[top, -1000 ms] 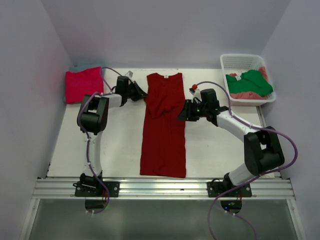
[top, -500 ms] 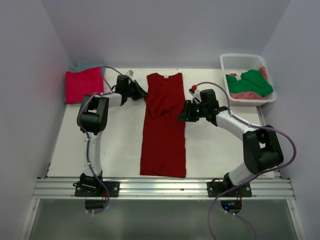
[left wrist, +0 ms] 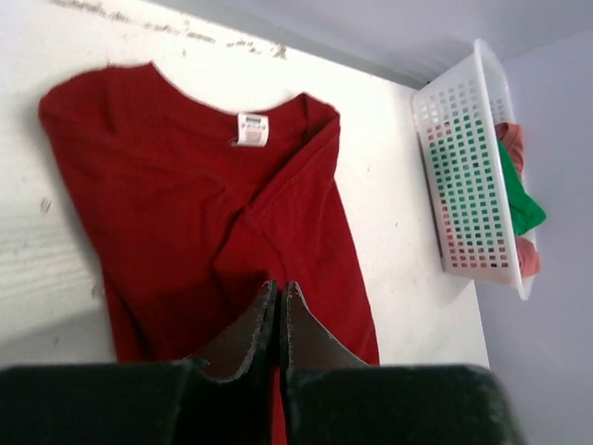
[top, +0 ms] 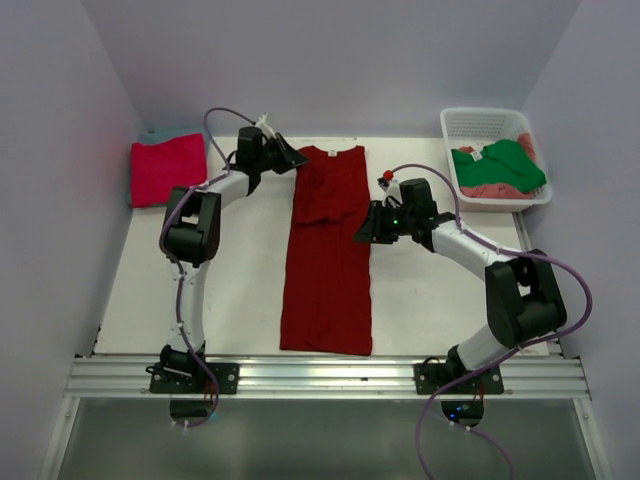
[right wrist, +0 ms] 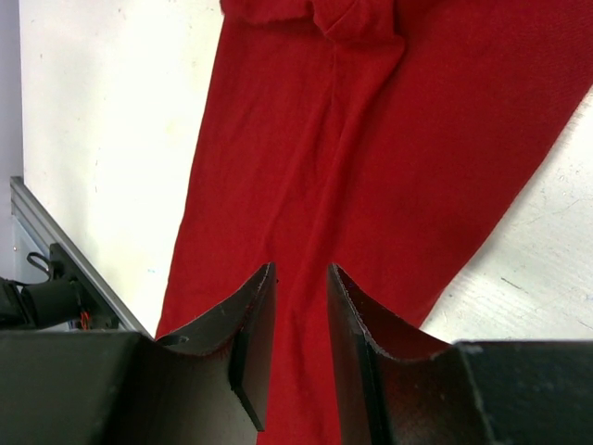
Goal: Fold and stack the t-shirts
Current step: Grab the bottom of the folded rectangular tshirt with both arms
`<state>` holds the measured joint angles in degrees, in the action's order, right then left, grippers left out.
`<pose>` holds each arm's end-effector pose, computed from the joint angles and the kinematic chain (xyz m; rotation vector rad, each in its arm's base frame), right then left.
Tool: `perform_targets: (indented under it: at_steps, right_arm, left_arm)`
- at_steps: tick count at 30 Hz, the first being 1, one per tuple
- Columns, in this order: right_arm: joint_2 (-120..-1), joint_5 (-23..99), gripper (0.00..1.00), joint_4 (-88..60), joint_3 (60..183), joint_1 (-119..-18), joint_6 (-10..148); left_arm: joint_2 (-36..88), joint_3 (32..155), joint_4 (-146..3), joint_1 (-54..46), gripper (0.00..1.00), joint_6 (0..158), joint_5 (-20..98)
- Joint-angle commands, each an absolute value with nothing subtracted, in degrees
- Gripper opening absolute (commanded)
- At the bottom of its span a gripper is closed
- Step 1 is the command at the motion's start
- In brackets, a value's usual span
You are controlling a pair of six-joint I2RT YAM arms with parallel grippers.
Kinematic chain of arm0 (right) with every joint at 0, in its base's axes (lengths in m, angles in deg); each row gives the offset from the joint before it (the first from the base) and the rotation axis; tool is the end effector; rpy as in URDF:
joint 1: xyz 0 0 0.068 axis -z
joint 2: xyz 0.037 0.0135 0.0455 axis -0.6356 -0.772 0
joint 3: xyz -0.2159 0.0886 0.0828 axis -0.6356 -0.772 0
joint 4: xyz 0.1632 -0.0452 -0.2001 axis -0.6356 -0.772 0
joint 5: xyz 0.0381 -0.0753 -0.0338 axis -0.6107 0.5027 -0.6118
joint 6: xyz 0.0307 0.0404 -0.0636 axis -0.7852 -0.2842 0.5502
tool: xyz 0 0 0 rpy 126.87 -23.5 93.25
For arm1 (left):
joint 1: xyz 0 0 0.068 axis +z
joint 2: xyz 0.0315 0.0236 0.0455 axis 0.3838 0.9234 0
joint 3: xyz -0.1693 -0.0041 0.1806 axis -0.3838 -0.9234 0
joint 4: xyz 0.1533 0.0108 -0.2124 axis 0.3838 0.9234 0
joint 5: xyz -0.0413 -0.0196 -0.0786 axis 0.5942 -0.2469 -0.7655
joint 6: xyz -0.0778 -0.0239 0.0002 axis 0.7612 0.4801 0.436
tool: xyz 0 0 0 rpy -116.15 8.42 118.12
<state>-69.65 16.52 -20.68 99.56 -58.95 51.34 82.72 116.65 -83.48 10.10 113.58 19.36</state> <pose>0.3212 0.1504 0.1626 -0.1719 2.3993 0.9689 0.5182 -0.1486 0.1381 -0.2659 2.0799 -1.1238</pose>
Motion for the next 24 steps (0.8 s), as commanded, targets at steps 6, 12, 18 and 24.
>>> perform_targets:
  at_steps: [6,12,18,24]
  right_arm:
    - [-69.2,18.3,0.32,-22.3,101.1,-58.6,53.2]
    - [-69.5,18.4,0.32,-22.2,101.0,-58.7,53.3]
    - [-69.5,19.0,0.31,-22.0,100.1,-58.6,53.4]
    - [-69.8,19.5,0.31,-21.6,100.3,-58.7,52.9]
  left_arm:
    - [91.1,129.2,-83.5,10.0,0.06,114.8,19.0]
    - [94.3,132.7,-82.4,10.2,0.09,113.2,22.7]
    - [95.8,135.7,-81.2,11.1,0.09,112.5,25.5]
    - [95.6,135.9,-82.4,12.3,0.15,111.7,27.7]
